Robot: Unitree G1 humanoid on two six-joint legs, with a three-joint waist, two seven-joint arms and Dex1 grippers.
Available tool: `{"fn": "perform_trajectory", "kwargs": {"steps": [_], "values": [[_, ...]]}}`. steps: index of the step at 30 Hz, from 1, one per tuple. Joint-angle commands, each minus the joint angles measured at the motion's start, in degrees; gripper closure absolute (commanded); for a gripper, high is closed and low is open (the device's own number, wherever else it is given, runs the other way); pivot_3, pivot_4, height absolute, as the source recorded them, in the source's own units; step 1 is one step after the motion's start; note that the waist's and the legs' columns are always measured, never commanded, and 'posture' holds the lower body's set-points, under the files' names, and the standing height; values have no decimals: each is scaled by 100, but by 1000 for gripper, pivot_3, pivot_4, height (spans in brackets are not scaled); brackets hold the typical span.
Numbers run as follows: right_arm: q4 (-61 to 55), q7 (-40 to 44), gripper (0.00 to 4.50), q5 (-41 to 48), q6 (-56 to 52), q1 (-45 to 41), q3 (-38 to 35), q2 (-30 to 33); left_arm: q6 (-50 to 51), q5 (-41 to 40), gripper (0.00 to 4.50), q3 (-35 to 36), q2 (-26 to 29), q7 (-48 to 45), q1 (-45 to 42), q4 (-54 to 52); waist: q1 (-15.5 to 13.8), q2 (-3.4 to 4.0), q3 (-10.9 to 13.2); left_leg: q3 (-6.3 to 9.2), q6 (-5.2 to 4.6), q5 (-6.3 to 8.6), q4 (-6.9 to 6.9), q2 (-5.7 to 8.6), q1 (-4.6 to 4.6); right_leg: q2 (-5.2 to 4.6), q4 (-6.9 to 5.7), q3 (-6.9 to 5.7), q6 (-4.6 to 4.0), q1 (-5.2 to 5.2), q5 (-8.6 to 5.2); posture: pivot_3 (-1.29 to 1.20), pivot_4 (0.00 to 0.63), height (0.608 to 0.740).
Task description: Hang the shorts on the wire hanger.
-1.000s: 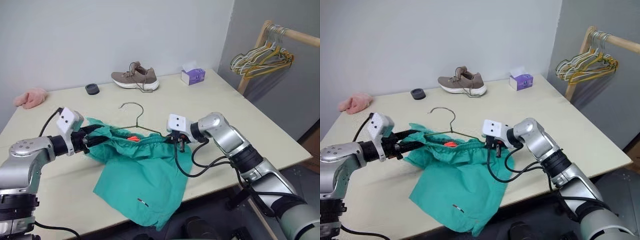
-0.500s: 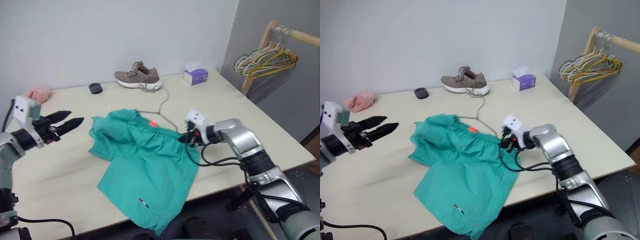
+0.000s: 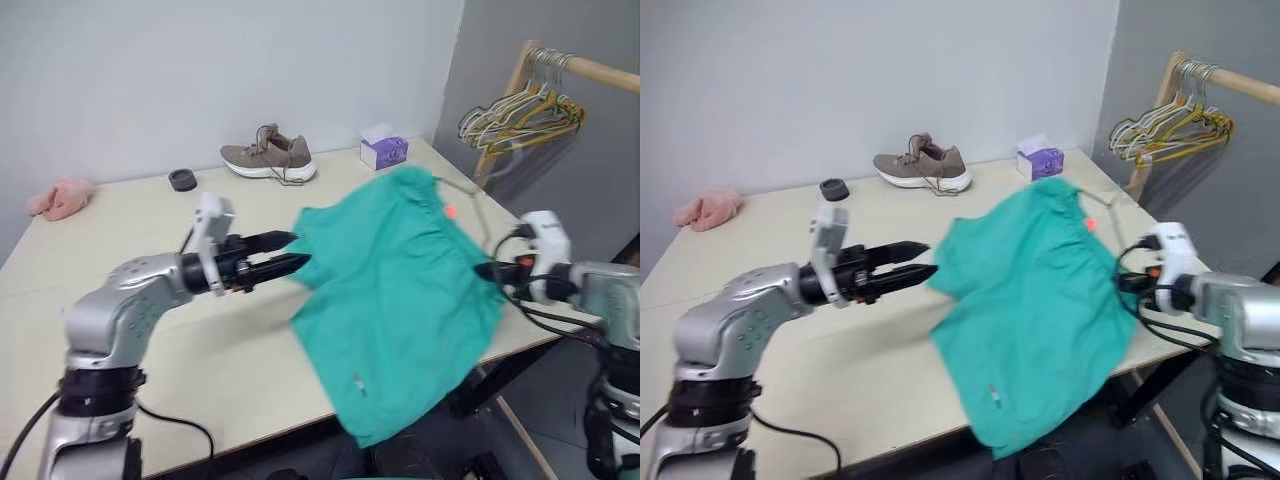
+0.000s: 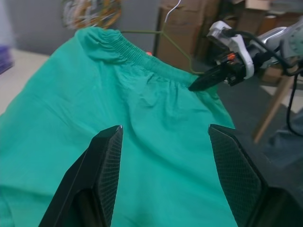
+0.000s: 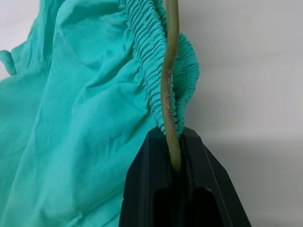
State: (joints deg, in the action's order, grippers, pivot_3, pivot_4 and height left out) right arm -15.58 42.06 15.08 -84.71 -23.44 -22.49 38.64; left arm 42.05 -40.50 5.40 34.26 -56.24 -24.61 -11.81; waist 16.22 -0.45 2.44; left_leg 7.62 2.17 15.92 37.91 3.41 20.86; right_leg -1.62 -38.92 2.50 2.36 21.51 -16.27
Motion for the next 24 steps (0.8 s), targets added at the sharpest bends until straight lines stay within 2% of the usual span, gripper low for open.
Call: {"fn": "perform_trajectory", "kwargs": {"steps": [1, 5, 9, 11, 15, 18, 24], "values": [[-440, -198, 4500, 63, -383, 531, -911, 267, -145, 61, 1466, -282, -330, 222, -367, -150, 97, 2, -1, -1, -1, 0, 0, 0, 0, 0, 1, 0, 1, 0, -1, -481, 0, 740], [-584, -398, 4500, -69, -417, 1433, -1865, 534, -694, 739, 1466, -880, -732, 465, -671, -80, 288, 15, -9, -9, -10, 6, 1, 2, -2, 0, 7, 3, 10, -11, -6, -517, 0, 740], [-406, -939, 4500, -423, -42, 1596, -2629, 776, -998, 1144, 1466, -1186, -1156, 811, -925, 79, 556, 35, -17, -28, -26, 15, 3, 7, -4, -1, 14, 5, 26, -17, -16, -564, 12, 740], [-548, -1072, 4500, -488, 126, 1577, -2734, 1021, -1051, 1234, 1466, -1279, -1316, 872, -1024, 157, 717, 38, -11, -39, -33, 21, 0, 7, -5, 0, 19, 5, 34, -21, -21, -585, 26, 740], [-508, -1393, 4500, -543, 267, 1145, -2608, 1359, -1248, 1473, 1466, -1490, -1442, 827, -1107, 247, 1076, 33, -2, -59, -59, 39, -7, 1, -8, 25, 41, 10, 44, -40, -28, -595, 39, 740], [41, -1558, 4500, -530, 480, 683, -2411, 1610, -1488, 1724, 1466, -1631, -1579, 890, -1210, 330, 1282, 37, 6, -67, -74, 49, -7, 1, -8, 26, 63, 19, 48, -51, -30, -590, 47, 740], [1619, -1629, 4500, -431, 806, -328, -1706, 2204, -1804, 2020, 1466, -1807, -1727, 885, -1363, 299, 1416, 13, 106, -88, -112, 77, -6, 7, -73, 16, 128, 32, 62, -141, -36, -573, 70, 740]]}}
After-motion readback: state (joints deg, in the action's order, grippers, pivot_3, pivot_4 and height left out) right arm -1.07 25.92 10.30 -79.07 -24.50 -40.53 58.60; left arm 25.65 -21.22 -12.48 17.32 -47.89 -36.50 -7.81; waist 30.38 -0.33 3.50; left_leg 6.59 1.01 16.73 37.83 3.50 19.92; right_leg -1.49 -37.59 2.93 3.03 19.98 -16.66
